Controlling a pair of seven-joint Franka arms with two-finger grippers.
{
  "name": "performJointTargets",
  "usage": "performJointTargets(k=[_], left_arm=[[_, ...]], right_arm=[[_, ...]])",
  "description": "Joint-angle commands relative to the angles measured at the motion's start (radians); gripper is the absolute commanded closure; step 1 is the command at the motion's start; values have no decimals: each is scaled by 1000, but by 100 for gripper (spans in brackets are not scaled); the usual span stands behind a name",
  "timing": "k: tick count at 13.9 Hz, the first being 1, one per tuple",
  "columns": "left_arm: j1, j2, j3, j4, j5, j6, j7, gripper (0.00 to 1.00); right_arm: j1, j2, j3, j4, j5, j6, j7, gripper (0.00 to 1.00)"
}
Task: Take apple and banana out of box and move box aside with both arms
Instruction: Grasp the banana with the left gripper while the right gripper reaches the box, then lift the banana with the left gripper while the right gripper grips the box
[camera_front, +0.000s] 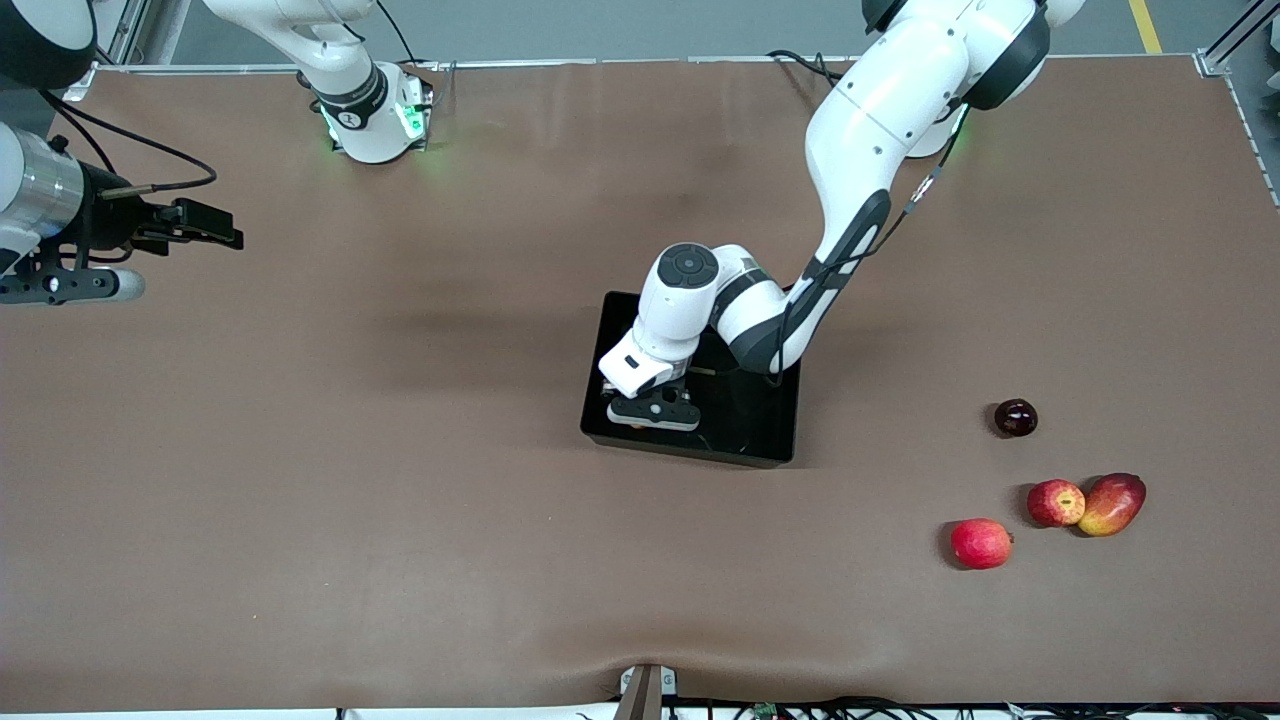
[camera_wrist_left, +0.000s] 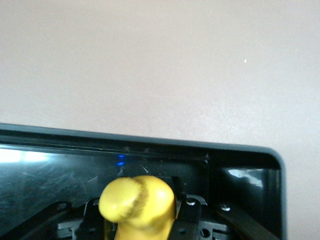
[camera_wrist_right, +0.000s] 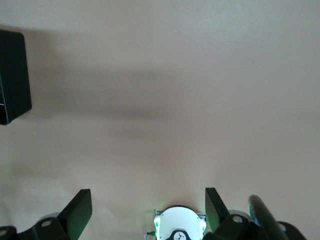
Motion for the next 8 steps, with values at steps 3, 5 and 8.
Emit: performJointTargets(k=[3,5,8], left_arm=[[11,-144,-6,-18,-17,-156,-21,100],[41,-194,-6,-21,-40,-221,0,100],[114,-259,-6,-24,-117,-287,122,100]], right_arm=[[4,57,-2,67,147,29,15,0],[62,99,-1,72,151,84,16,0],[118,166,-1,70,151,137,89,0]])
